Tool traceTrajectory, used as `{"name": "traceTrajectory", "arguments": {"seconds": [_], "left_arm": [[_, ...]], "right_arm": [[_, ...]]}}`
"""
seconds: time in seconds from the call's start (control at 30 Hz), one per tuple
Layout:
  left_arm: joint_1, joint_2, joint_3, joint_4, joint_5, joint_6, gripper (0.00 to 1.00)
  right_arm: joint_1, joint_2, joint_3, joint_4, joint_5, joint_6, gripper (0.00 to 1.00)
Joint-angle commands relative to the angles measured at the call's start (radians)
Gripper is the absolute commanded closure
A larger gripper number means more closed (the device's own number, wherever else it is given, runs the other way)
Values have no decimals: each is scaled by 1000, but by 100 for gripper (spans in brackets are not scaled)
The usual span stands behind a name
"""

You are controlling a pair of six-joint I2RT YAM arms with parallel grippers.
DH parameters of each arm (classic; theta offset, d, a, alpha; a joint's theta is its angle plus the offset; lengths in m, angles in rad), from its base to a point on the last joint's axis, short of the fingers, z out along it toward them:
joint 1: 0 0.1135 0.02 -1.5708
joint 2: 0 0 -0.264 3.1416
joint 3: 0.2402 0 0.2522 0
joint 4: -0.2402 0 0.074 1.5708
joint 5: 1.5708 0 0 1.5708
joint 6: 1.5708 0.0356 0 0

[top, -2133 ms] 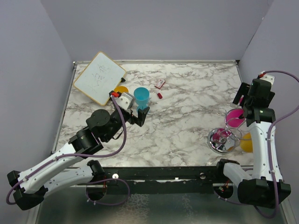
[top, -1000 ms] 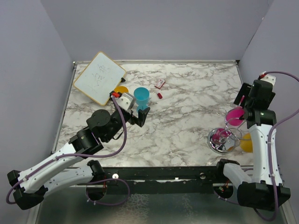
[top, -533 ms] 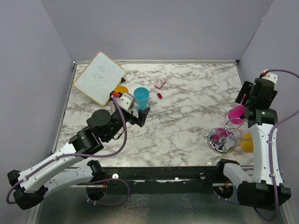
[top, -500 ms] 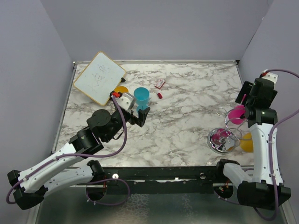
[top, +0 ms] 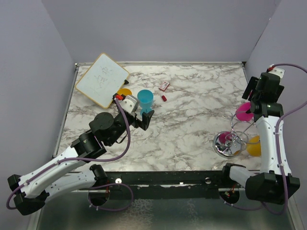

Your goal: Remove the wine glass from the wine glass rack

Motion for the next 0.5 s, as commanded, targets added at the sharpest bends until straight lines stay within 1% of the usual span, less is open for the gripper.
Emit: {"name": "traceTrajectory", "arguments": {"seconds": [0.0, 0.1, 0.2, 0.3, 0.47], "left_arm": [[-6, -4, -9, 8, -23, 12, 1], [-6, 0, -9, 9, -25, 13, 1], [-5, 7, -9, 8, -27, 15, 1], [9, 20, -9, 10, -32, 27, 1], [93, 54, -9, 14, -6, 14, 1]], "right_arm": [[-8, 9, 48, 126, -85, -9, 34], [-8, 13, 73, 171, -173, -42, 34], [-8, 41, 119, 157, -292, -46, 35], [-8, 66, 157, 130, -438, -9, 36], [-8, 100, 172, 122, -707, 102, 36]]}}
